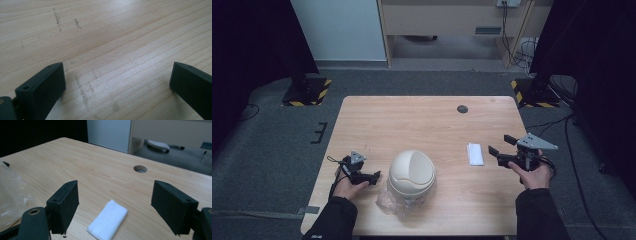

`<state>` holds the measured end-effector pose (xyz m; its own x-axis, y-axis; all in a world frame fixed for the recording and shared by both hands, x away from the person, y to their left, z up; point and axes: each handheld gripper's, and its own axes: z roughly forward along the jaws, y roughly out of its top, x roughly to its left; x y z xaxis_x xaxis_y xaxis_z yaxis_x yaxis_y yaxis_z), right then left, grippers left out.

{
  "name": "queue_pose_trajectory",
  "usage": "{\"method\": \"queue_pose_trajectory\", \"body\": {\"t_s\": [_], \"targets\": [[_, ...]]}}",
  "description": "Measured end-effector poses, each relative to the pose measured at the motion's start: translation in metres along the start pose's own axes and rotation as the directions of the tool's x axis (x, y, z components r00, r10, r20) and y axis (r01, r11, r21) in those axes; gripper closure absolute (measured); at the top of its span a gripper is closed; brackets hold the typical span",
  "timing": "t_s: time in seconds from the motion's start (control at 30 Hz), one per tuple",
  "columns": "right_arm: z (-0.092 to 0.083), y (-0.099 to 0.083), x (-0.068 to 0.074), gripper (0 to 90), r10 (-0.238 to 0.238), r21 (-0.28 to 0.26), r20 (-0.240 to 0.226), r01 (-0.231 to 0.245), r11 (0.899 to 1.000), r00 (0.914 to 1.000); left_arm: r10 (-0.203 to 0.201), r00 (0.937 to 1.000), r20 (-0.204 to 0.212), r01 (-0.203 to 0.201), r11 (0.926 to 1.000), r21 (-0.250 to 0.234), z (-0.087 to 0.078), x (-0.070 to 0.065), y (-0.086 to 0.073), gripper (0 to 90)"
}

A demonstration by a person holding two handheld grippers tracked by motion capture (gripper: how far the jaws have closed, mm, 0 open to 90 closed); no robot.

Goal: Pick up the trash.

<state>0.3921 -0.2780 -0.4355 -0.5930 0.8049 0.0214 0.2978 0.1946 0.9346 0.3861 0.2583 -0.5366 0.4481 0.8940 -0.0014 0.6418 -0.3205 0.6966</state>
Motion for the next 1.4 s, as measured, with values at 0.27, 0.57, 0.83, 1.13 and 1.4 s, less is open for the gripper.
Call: {"method": "queue_pose_trajectory", "body": {"t_s": [0.27,0.57,0.83,1.13,1.4], "targets": [[0.002,0.021,0.014,21.0,-0.042,-0.03,-0.051,0.04,0.999,0.9978,0.0,1.0,0.0,0.0,1.0,0.0,0.0,0.0,0.0,0.0],[0.007,0.054,0.038,20.1,-0.079,-0.094,-0.13,0.067,0.993,0.9884,0.0,1.0,0.0,0.0,1.0,0.001,0.001,0.0,0.001,0.0],[0.016,0.078,0.069,19.6,-0.131,-0.128,-0.207,0.106,0.986,0.9697,-0.001,1.0,0.0,0.001,1.0,0.0,0.001,0.0,0.001,0.0],[0.036,0.087,0.098,19.5,-0.136,-0.123,-0.277,0.106,0.987,0.9512,0.001,1.0,0.0,-0.001,1.0,0.001,0.001,0.0,0.001,0.0],[0.054,0.073,0.12,21.7,-0.122,-0.046,-0.347,0.114,0.992,0.9297,0.001,1.0,0.0,-0.001,1.0,0.001,0.001,0.0,0.001,0.0]]}}
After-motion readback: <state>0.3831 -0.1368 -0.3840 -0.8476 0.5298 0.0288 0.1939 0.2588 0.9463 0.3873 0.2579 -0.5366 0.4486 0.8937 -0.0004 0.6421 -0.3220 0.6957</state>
